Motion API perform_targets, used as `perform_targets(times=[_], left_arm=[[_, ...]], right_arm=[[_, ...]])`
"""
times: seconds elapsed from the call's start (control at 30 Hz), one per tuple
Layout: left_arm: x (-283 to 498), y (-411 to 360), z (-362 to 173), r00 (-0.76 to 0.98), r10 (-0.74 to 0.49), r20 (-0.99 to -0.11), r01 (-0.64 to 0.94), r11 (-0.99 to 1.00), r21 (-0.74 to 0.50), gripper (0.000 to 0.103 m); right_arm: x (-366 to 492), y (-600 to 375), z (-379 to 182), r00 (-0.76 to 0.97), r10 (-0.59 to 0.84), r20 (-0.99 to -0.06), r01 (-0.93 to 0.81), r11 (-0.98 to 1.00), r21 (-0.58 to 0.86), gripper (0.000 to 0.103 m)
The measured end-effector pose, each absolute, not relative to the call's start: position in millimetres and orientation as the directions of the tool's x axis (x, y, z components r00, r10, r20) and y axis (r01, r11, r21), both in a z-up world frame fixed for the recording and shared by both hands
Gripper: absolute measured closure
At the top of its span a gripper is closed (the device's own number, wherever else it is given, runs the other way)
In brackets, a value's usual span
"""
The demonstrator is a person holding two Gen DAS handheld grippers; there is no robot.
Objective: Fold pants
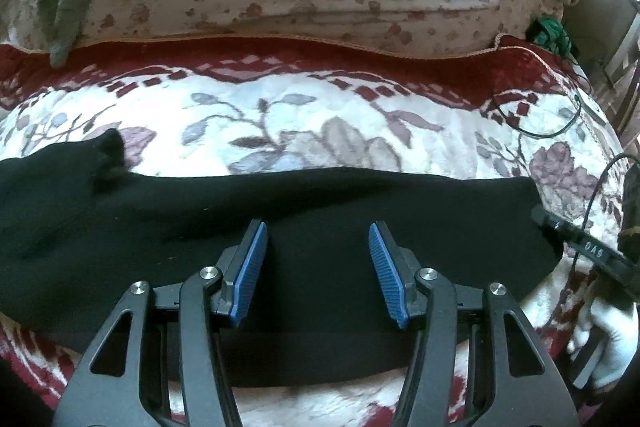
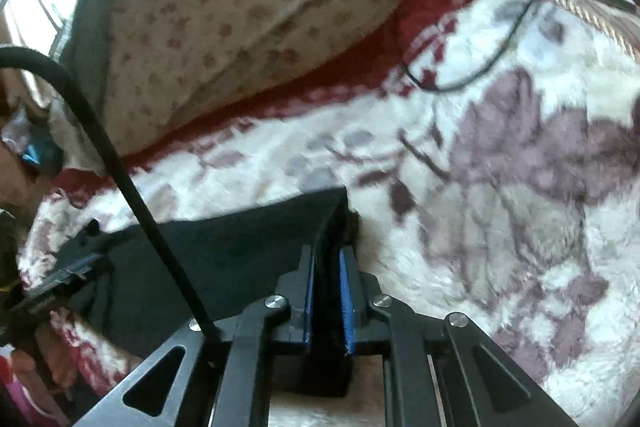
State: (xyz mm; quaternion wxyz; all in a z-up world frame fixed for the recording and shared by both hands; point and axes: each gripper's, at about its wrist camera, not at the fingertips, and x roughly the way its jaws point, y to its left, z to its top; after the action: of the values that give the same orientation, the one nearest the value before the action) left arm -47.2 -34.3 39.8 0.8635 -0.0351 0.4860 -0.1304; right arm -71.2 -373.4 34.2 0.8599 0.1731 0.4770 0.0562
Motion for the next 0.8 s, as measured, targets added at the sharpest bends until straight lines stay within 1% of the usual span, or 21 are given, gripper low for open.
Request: perform_targets(times=[0.03, 0.1, 0.17, 0.23, 0.3, 0.43, 0.5, 0.63, 0.8], left_arm=[[-47.3, -35.5, 40.6, 0.494, -0.267, -0.828, 0.198, 0.961, -0.192, 0.05], [-47.6, -39.4, 43.0, 0.495, -0.289, -0.819, 0.219, 0.954, -0.204, 0.05], [-46.6, -44.7, 47.4, 0.499, -0.317, -0.806, 0.25, 0.944, -0.216, 0.05], [-45.0, -50.9, 51.2, 0.499, -0.345, -0.795, 0.282, 0.932, -0.228, 0.05], [-40.3, -60.6, 52.8, 0.465, -0.393, -0.794, 0.328, 0.909, -0.257, 0.05], [-27.1, -84.2, 54.8, 0.376, -0.482, -0.791, 0.413, 0.852, -0.323, 0.05], [-21.9, -98.6, 55.8, 0.346, -0.508, -0.789, 0.453, 0.827, -0.333, 0.05], [-12.7, -129.5, 54.0, 0.303, -0.526, -0.795, 0.526, 0.788, -0.321, 0.05], [0.6, -158.6, 42.0, 0.235, -0.526, -0.817, 0.569, 0.756, -0.324, 0.05]], right_arm=[[-72.2, -374.5, 35.4, 0.542, 0.262, -0.798, 0.077, 0.931, 0.358, 0.092], [-77.6, -382.3, 41.7, 0.547, 0.262, -0.795, 0.118, 0.916, 0.383, 0.088], [-83.9, -391.5, 46.0, 0.545, 0.271, -0.793, 0.163, 0.894, 0.417, 0.071], [-90.9, -397.6, 48.9, 0.562, 0.341, -0.754, 0.161, 0.849, 0.504, 0.064], [-95.7, -398.6, 49.1, 0.552, 0.418, -0.721, 0.146, 0.803, 0.577, 0.064], [-106.2, -397.1, 47.3, 0.521, 0.424, -0.741, 0.14, 0.814, 0.564, 0.06], [-111.3, -397.1, 43.9, 0.514, 0.434, -0.74, 0.141, 0.808, 0.572, 0.059], [-114.3, -396.8, 34.2, 0.504, 0.45, -0.737, 0.134, 0.802, 0.582, 0.059], [-109.7, -392.3, 28.2, 0.486, 0.473, -0.735, 0.1, 0.805, 0.584, 0.059]])
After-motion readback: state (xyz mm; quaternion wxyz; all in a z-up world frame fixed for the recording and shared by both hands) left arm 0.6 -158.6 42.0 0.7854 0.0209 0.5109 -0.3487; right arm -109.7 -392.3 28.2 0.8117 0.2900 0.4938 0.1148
